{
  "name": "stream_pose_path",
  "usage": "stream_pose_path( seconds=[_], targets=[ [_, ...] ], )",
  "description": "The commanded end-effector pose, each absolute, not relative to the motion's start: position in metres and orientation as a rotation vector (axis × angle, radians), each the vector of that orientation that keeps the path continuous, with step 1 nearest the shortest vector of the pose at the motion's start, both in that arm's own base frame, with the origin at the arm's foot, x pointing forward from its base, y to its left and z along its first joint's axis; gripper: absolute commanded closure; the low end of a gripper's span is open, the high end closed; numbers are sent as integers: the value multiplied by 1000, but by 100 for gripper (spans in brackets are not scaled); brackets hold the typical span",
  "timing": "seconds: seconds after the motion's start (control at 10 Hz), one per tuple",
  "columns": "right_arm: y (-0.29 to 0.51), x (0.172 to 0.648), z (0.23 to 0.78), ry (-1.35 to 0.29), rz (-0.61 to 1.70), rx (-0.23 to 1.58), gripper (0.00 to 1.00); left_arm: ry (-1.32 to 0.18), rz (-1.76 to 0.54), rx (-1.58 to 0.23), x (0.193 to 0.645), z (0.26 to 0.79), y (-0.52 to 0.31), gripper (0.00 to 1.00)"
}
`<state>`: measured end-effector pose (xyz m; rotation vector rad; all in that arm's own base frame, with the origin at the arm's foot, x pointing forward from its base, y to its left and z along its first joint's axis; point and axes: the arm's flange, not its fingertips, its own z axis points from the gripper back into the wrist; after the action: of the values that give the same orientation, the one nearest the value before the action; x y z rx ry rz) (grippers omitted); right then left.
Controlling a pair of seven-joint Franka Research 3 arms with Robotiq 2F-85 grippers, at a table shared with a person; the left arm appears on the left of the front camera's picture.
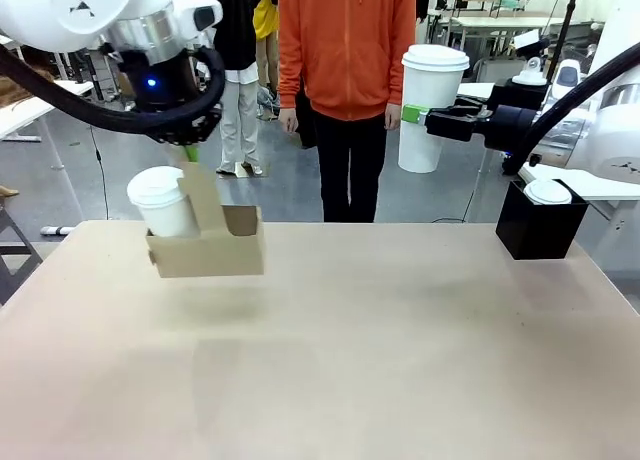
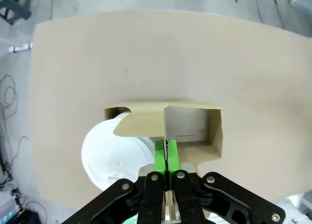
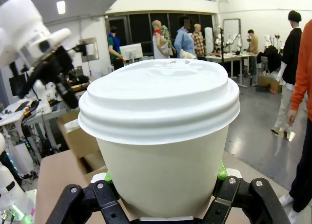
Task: Pour a drink into a cup and package it in a carrier.
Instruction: Position the Cup Carrier in the center of the table.
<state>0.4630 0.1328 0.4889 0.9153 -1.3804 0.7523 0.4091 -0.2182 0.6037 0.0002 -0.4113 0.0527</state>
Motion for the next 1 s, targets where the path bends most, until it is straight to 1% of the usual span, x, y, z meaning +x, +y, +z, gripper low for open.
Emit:
stream_pose_path(
  seconds=[0.0,0.1,0.4,0.6,0.9],
  targets=[
    [134,461,493,-1387,751,925,20,-423,54,-40,373,599,-242,98],
    [134,461,493,-1387,751,925,20,-445,47,-41,348,595,-266,98],
    [134,461,493,-1387,751,925,20,-507,17,-51,313,571,-318,98],
    [134,461,493,-1387,751,925,20,-534,-4,-47,302,556,-349,98],
    [134,461,493,-1387,751,925,20,-519,-14,-18,304,529,-386,98]
  ],
)
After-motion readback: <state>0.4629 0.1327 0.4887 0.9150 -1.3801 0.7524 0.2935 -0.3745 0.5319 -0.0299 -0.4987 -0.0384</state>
